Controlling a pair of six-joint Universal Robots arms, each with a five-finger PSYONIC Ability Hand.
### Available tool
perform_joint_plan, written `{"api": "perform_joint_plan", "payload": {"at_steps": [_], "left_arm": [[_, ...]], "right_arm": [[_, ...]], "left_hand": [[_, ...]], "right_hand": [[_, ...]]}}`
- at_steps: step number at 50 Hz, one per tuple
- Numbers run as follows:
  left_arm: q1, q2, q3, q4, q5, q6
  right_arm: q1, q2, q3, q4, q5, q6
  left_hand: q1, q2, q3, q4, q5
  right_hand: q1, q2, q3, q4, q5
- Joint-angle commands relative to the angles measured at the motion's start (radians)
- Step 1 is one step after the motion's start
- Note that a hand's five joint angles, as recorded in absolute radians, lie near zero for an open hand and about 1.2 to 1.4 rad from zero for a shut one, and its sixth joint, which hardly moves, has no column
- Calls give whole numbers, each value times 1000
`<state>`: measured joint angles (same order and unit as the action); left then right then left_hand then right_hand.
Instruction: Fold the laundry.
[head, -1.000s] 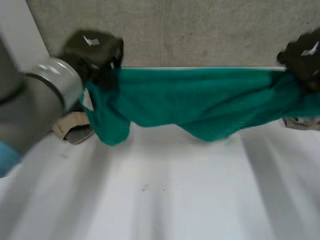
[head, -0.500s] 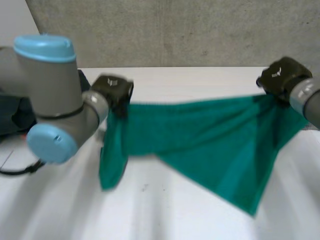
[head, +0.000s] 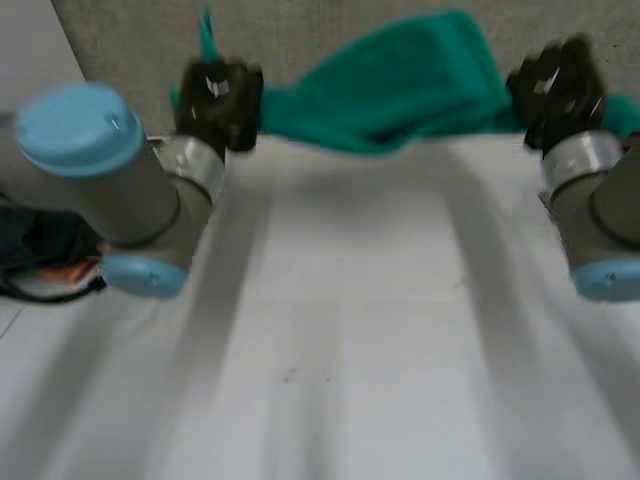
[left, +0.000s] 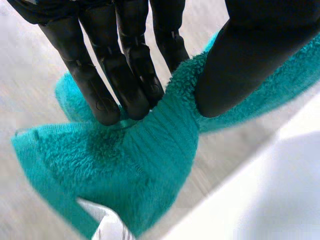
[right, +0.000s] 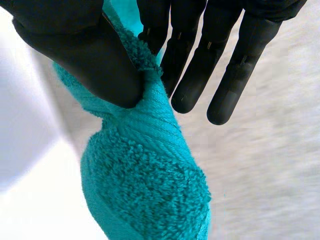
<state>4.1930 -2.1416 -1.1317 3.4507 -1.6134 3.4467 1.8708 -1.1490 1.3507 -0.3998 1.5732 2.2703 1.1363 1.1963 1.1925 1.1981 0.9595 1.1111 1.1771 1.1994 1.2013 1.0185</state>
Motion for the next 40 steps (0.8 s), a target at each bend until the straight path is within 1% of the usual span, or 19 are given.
{"api": "perform_joint_plan", "payload": {"at_steps": [1, 3, 4, 7, 8, 10, 11, 15, 19, 21, 25, 29, 31, 34, 40], "left_arm": [[-10, -93, -137, -22, -6, -1], [-11, -95, -177, -39, -6, 0], [-10, -87, -218, -62, -6, 5], [-10, -75, -264, -94, -6, 12], [-7, -48, -290, -117, -6, 20], [-4, -3, -312, -136, -6, 28], [1, 46, -332, -149, -5, 31], [12, 147, -359, -165, 3, 26], [48, 219, -362, -177, 7, 20], [62, 232, -362, -191, 9, 19], [82, 233, -344, -245, 12, 19], [88, 206, -310, -274, 65, 22], [97, 160, -275, -281, 110, 26], [105, 94, -221, -292, 145, 29], [107, -32, -105, -354, 156, 58]], "right_arm": [[1, 132, 73, 58, -1, 31], [-4, 155, 106, 85, -2, 29], [-9, 157, 117, 93, -4, 29], [-12, 152, 166, 113, -13, 29], [-12, 147, 180, 113, -15, 29], [-10, 146, 215, 113, -19, 31], [-10, 144, 222, 113, -19, 31], [-15, 120, 258, 113, -24, 31], [-39, 69, 307, 113, -58, 32], [-59, 54, 332, 111, -80, 34], [-64, 51, 353, 111, -96, 37], [-64, 51, 361, 113, -97, 37], [-64, 51, 361, 113, -97, 37], [-64, 51, 363, 113, -96, 37], [-64, 51, 375, 113, -97, 37]], "left_hand": [[79, 19, 22, 17, 81], [-4, -64, -60, -65, -1], [-111, -171, -168, -173, -109], [-270, -330, -327, -332, -268], [-379, -439, -435, -440, -376], [-482, -542, -538, -544, -480], [-561, -621, -617, -623, -559], [-702, -762, -758, -764, -700], [-805, -865, -861, -867, -803], [-805, -865, -862, -867, -803], [-805, -865, -862, -867, -803], [-773, -833, -829, -835, -771], [-724, -784, -780, -785, -721], [-662, -722, -718, -724, -659], [-612, -672, -668, -673, -609]], "right_hand": [[285, 219, 197, 195, 203], [285, 219, 197, 195, 203], [285, 219, 197, 195, 203], [285, 219, 197, 195, 203], [285, 219, 197, 195, 203], [285, 219, 197, 195, 203], [285, 219, 197, 195, 203], [285, 219, 197, 195, 203], [285, 219, 197, 195, 203], [285, 219, 197, 195, 203], [285, 219, 197, 195, 203], [285, 219, 197, 195, 203], [285, 219, 197, 195, 203], [285, 219, 197, 195, 203], [285, 219, 197, 195, 203]]}}
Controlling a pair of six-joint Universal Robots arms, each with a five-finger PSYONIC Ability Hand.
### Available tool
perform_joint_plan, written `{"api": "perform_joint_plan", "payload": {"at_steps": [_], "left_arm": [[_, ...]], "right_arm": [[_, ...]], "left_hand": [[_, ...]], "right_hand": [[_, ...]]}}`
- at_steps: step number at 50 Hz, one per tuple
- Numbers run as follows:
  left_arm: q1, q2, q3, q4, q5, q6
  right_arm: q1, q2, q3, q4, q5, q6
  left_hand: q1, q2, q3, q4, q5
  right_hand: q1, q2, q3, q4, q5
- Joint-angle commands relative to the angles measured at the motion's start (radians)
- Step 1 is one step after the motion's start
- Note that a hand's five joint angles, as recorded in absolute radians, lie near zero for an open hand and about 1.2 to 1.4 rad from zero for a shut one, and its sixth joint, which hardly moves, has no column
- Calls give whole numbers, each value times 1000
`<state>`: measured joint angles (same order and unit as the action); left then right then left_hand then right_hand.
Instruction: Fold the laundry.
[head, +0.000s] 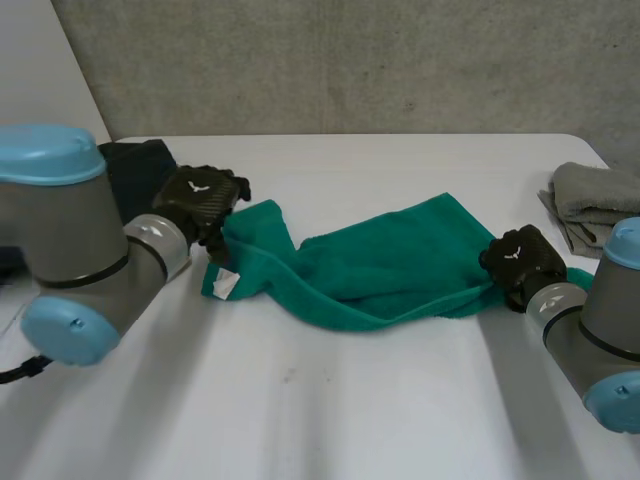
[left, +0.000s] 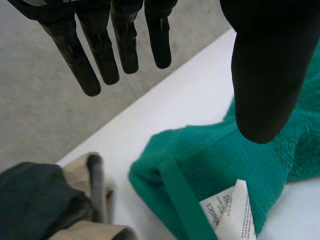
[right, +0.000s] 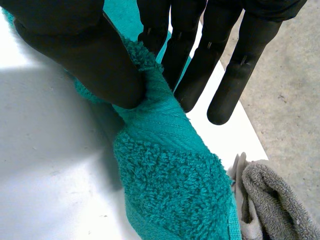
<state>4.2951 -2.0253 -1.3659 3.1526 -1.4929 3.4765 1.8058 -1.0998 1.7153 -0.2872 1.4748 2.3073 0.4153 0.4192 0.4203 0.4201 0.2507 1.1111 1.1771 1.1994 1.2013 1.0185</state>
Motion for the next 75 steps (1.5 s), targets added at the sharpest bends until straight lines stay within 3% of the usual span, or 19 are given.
{"api": "perform_joint_plan", "payload": {"at_steps": [1, 9, 11, 15, 19, 25, 32, 38, 46, 51, 54, 60, 66, 69, 75], "left_arm": [[5, -180, 151, -62, 36, 45], [3, -277, 195, -65, 31, 139], [3, -283, 195, -66, 28, 144], [0, -274, 189, -65, 13, 139], [-12, -257, 185, -63, -10, 133], [-20, -61, 140, -78, -81, 127], [-20, 310, 71, -95, -109, 125], [-17, 488, 44, -166, -107, 128], [-20, 432, -77, -210, -107, 128], [-18, 207, -81, -133, -107, 127], [-29, 96, -20, -56, -119, 133], [-41, -33, 220, 95, -130, 151], [-49, -72, 627, 349, -139, 200], [-47, -67, 695, 440, -152, 199], [-57, -62, 636, 457, -219, 194]], "right_arm": [[1, 1, 12, 0, 1, 0], [1, 1, 13, 0, 1, 0], [1, 1, 12, 0, 1, 0], [0, -2, 6, 0, 7, 0], [-2, -21, -3, 3, 16, -3], [-5, -150, -22, 69, 18, -15], [-49, -370, -196, 423, 2, -16], [-82, -462, -397, 670, -30, -51], [-79, -419, -413, 757, -73, -163], [-79, -284, -390, 747, -70, -189], [-72, -194, -399, 708, -65, -190], [-63, -69, -493, 435, -13, -186], [-63, -49, -663, 10, 35, -175], [-48, -71, -659, -235, 39, -170], [1, -107, -579, -276, 36, -167]], "left_hand": [[130, 126, 125, 125, 120], [229, 225, 224, 224, 219], [373, 369, 368, 368, 363], [979, 976, 974, 975, 970], [981, 977, 976, 976, 971], [981, 977, 976, 976, 971], [981, 977, 976, 976, 971], [981, 977, 976, 976, 971], [981, 977, 976, 976, 971], [981, 977, 976, 976, 971], [981, 977, 976, 976, 971], [981, 977, 976, 976, 971], [981, 977, 976, 976, 971], [981, 977, 976, 976, 971], [981, 977, 976, 976, 971]], "right_hand": [[285, 219, 197, 195, 203], [285, 219, 197, 195, 203], [285, 219, 197, 195, 203], [285, 219, 197, 195, 203], [285, 219, 197, 195, 203], [285, 219, 197, 195, 203], [285, 219, 197, 195, 203], [285, 219, 197, 195, 203], [285, 219, 197, 195, 203], [285, 219, 197, 195, 203], [285, 219, 197, 195, 203], [285, 219, 197, 195, 203], [285, 219, 197, 195, 203], [285, 219, 197, 195, 203], [285, 219, 197, 195, 203]]}}
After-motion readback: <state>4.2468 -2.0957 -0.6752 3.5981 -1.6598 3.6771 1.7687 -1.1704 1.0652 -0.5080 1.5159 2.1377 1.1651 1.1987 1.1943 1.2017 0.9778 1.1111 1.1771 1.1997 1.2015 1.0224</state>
